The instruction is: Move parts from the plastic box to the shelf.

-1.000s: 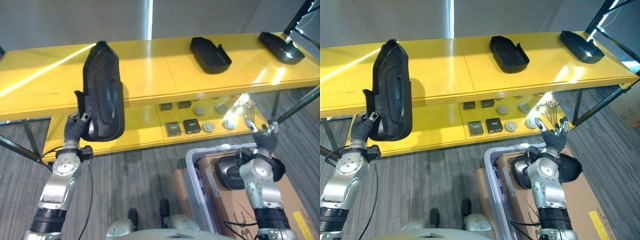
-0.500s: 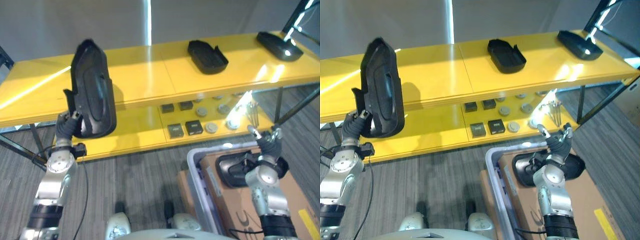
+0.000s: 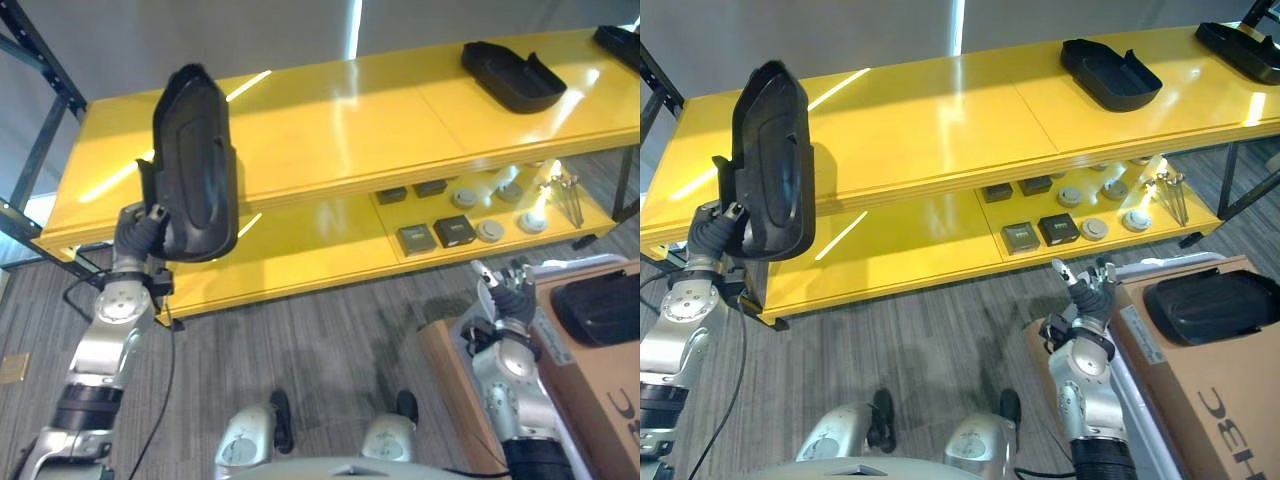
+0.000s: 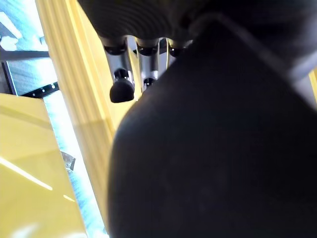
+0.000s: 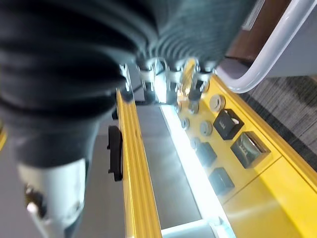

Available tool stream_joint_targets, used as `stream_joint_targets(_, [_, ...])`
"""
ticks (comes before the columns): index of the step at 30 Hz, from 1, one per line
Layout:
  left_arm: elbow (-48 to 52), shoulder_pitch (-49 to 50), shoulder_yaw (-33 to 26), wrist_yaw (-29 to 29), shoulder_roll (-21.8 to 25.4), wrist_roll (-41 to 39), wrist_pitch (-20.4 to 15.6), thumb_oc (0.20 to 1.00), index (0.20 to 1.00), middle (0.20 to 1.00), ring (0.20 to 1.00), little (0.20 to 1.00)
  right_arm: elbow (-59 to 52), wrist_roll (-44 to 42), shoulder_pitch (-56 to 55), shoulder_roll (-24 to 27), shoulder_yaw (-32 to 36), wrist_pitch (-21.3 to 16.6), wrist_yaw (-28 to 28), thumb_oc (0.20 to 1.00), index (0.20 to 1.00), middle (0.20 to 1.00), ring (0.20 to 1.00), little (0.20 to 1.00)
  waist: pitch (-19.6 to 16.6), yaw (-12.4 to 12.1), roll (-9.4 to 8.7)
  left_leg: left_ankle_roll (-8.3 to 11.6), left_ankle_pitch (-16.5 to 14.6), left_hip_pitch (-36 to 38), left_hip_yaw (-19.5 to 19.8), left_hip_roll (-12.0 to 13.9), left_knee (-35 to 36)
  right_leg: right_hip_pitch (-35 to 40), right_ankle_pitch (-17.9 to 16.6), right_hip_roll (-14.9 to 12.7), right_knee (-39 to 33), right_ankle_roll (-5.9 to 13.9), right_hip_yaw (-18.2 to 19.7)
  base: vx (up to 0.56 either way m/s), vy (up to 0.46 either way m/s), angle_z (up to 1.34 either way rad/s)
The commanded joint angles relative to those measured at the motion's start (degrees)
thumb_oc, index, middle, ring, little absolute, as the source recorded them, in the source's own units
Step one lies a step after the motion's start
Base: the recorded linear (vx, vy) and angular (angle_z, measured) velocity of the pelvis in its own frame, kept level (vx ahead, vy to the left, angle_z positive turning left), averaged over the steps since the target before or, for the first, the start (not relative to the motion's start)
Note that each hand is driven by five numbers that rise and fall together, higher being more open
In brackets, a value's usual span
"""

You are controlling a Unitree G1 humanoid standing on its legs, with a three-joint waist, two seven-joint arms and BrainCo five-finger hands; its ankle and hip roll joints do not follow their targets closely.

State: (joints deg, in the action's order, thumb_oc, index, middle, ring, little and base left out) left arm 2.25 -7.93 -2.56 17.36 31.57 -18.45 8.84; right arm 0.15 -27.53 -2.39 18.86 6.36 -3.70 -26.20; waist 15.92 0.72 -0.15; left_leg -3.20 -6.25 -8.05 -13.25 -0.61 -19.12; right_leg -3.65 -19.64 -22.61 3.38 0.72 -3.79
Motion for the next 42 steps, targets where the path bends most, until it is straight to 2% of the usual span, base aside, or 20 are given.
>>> stream_joint_targets(1, [6.8,1.6,-4.6,0.2,1.3,0.0,-4.6,0.2,0.2,0.2,0.2,0.2,-2.5,0.5,0.9,4.5,0.1,-3.3,0.6,1.0,1.0,1.0,1.0,1.0,-4.1,0.9,1.96,2.23,5.0,6.0,5.9,2.1,11.8,4.2,15.2,4.4,6.1,8.45,-1.9,0.08,0.123,-0.38])
stream_joint_targets(3, [6.0,1.0,-4.4,0.3,1.2,0.1,-3.9,0.2,0.2,0.2,0.2,0.2,-2.2,0.2,-0.6,4.3,-0.1,-3.8,1.2,1.0,1.0,1.0,1.0,1.0,-4.9,2.2,1.5,1.11,6.2,7.3,7.0,0.3,15.8,2.0,17.5,11.5,8.3,7.72,-0.4,0.11,0.11,-0.17])
stream_joint_targets(4, [5.8,0.9,-4.3,0.3,1.2,0.2,-3.9,0.2,0.2,0.2,0.2,0.2,-2.2,0.2,-0.6,4.3,-0.1,-3.8,1.4,1.0,1.0,1.0,1.0,1.0,-5.0,2.3,1.41,1.13,6.4,7.5,7.1,0.2,16.2,1.7,17.8,12.3,8.4,7.58,-0.3,0.07,0.019,-0.03])
stream_joint_targets(6, [5.1,0.3,-3.8,1.0,0.5,0.6,-4.0,0.2,0.2,0.2,0.2,0.2,-1.9,0.4,-0.8,4.3,0.0,-3.9,2.3,1.0,1.0,1.0,1.0,1.0,-5.1,3.2,0.72,1.2,7.1,8.0,7.1,-1.0,18.2,0.4,18.4,17.4,6.4,6.54,-0.1,0.05,-0.012,0.05])
stream_joint_targets(7, [4.6,0.0,-3.3,1.6,-0.7,1.2,-4.6,0.2,0.2,0.2,0.2,0.2,-2.2,0.4,-0.9,4.7,0.3,-3.6,3.4,1.0,1.0,1.0,1.0,1.0,-4.8,4.2,0.26,1.29,7.2,8.1,7.7,-2.2,18.7,-0.8,17.4,21.1,4.2,5.71,1.6,0.05,-0.029,0.08])
stream_joint_targets(9, [4.1,1.3,-3.1,1.7,-1.6,1.7,-6.1,0.2,0.2,0.2,0.2,0.2,-2.7,0.9,-1.3,4.6,0.4,-3.1,3.9,1.0,1.0,1.0,1.0,1.0,-4.5,4.2,0.12,0.93,7.5,8.0,7.7,-2.4,18.7,-1.6,16.0,21.5,4.4,5.6,1.8,0.07,-0.069,0.22])
stream_joint_targets(10, [4.8,2.4,-3.0,0.6,-2.4,2.3,-6.3,0.2,0.2,0.2,0.2,0.2,-2.3,0.0,-1.6,5.2,0.8,-3.0,4.1,1.0,1.0,1.0,1.0,1.0,-5.0,3.9,-0.27,0.89,8.2,7.8,8.4,-3.2,20.3,-0.2,15.4,23.0,1.1,4.87,2.4,0.09,-0.103,0.3])
stream_joint_targets(18, [4.0,2.1,-2.4,-0.3,-2.6,4.7,-5.3,0.2,0.2,0.2,0.2,0.2,-0.3,-0.5,-0.2,5.2,-0.3,-3.2,4.3,1.0,1.0,1.0,1.0,1.0,-7.6,3.6,-1.23,1.73,7.6,6.9,6.8,-2.7,19.4,1.3,14.9,24.3,-3.5,3.87,3.1,0.1,-0.119,0.1])
stream_joint_targets(21, [3.0,1.9,-3.5,0.8,-1.0,7.9,-4.4,0.2,0.2,0.2,0.2,0.2,-0.6,-0.8,-1.2,6.1,0.0,-1.8,5.1,1.0,1.0,1.0,1.0,1.0,-7.8,4.5,-1.6,2.3,5.5,5.3,5.0,-1.9,13.1,1.9,16.0,23.9,-2.3,3.19,3.2,0.15,-0.123,-0.02])
stream_joint_targets(22, [-0.2,-0.2,-3.3,2.0,1.4,6.9,-3.5,0.2,0.2,0.2,0.2,0.2,0.0,-1.1,-1.2,7.2,-0.4,-1.2,5.9,1.0,1.0,1.0,1.0,1.0,-7.2,5.0,-2.11,2.36,4.4,2.7,5.6,-1.5,6.2,1.7,16.3,23.5,-0.6,2.68,4.1,0.12,-0.1,0.01])
stream_joint_targets(23, [-1.0,-0.8,-3.3,2.7,2.0,7.5,-3.3,0.2,0.2,0.2,0.2,0.2,0.3,-1.3,-1.1,7.5,-0.6,-1.1,6.1,1.0,1.0,1.0,1.0,1.0,-7.0,5.2,-2.17,2.38,4.4,1.9,6.1,-1.2,4.5,1.6,16.3,23.6,-0.2,2.45,4.5,0.12,-0.076,-0.1])
stream_joint_targets(24, [-5.8,-4.9,-2.5,4.6,4.9,9.2,-1.4,0.2,0.2,0.2,0.2,0.2,1.9,-1.8,-0.3,8.4,-1.5,-1.2,7.4,1.0,1.0,1.0,1.0,1.0,-6.4,5.7,-1.87,3.17,6.9,-0.4,8.4,0.9,2.1,0.9,16.9,24.1,1.8,2.05,5.2,0.08,-0.01,-0.19])
stream_joint_targets(27, [-11.6,-8.5,-1.2,6.4,6.7,9.2,-0.2,0.2,0.2,0.2,0.2,0.2,2.6,-1.8,-0.1,9.3,-2.4,-1.6,9.1,1.0,1.0,1.0,1.0,1.0,-6.4,6.8,-1.09,3.86,8.7,0.5,8.7,3.4,7.7,0.3,17.8,24.2,2.7,2.18,5.1,0.09,0.09,-0.37])
stream_joint_targets(28, [-16.0,-10.8,-0.1,7.8,8.0,10.0,-0.6,0.2,0.2,0.2,0.2,0.2,2.5,-1.8,-0.1,10.0,-2.8,-2.0,10.1,1.0,1.0,1.0,1.0,1.0,-6.3,7.6,-0.47,4.71,11.1,1.0,8.7,4.8,10.4,0.2,18.3,24.2,2.9,2.19,5.3,0.12,0.269,-0.2])
stream_joint_targets(29, [-24.1,-16.2,2.0,9.9,9.4,10.1,-0.3,0.2,0.2,0.2,0.2,0.2,1.2,-2.5,0.5,12.2,-3.3,-1.7,11.6,1.0,1.0,1.0,1.0,1.0,-5.5,9.3,0.68,5.97,15.0,0.6,7.7,7.3,13.8,0.0,19.4,24.0,3.8,1.92,5.5,0.13,0.36,-0.03])
stream_joint_targets(30, [-31.7,-21.4,3.9,11.4,9.8,9.0,-0.2,0.2,0.2,0.2,0.2,0.2,0.6,-3.3,1.0,13.9,-3.5,-1.1,12.2,1.0,1.0,1.0,1.0,1.0,-5.1,11.2,1.28,5.98,14.1,1.4,4.7,8.8,15.3,-0.7,20.4,23.0,5.0,1.97,4.8,0.09,0.278,0.04])
stream_joint_targets(32, [-36.5,-25.4,4.9,12.3,9.9,8.0,0.8,0.2,0.2,0.2,0.2,0.2,0.3,-3.9,1.4,14.7,-3.6,-0.4,12.9,1.0,1.0,1.0,1.0,1.0,-4.9,12.4,1.87,6.13,13.5,2.1,3.5,9.2,16.7,-1.9,21.0,22.4,6.0,2.17,4.7,0.02,0.257,-0.04])
stream_joint_targets(33, [-42.1,-29.7,6.3,14.2,9.5,6.0,1.8,0.2,0.2,0.2,0.2,0.2,0.2,-4.1,1.9,16.0,-4.1,-0.3,14.4,1.0,1.0,1.0,1.0,1.0,-4.1,13.9,3.04,6.38,12.8,3.1,3.7,8.6,17.9,-4.3,21.5,21.9,7.6,2.54,5.6,-0.01,0.383,-0.31])
stream_joint_targets(38, [-48.9,-35.8,7.8,20.2,8.0,1.5,3.8,0.2,0.2,0.2,0.2,0.2,2.0,-3.9,4.8,18.7,-5.9,-1.3,15.3,1.0,1.0,1.0,1.0,1.0,-2.1,16.6,5.17,6.75,12.4,4.1,2.8,6.4,19.7,-8.1,21.0,21.4,8.5,2.87,7.0,-0.02,0.252,-0.33])
stream_joint_targets(42, [-53.5,-38.6,8.3,23.5,9.1,-1.8,5.6,0.2,0.2,0.2,0.2,0.2,1.5,-3.4,5.4,20.4,-6.6,-0.9,15.7,1.0,1.0,1.0,1.0,1.0,-0.7,18.0,5.26,6.44,11.6,4.0,1.5,5.3,19.0,-9.1,20.1,21.0,8.0,3.18,8.3,0.02,0.146,-0.11])
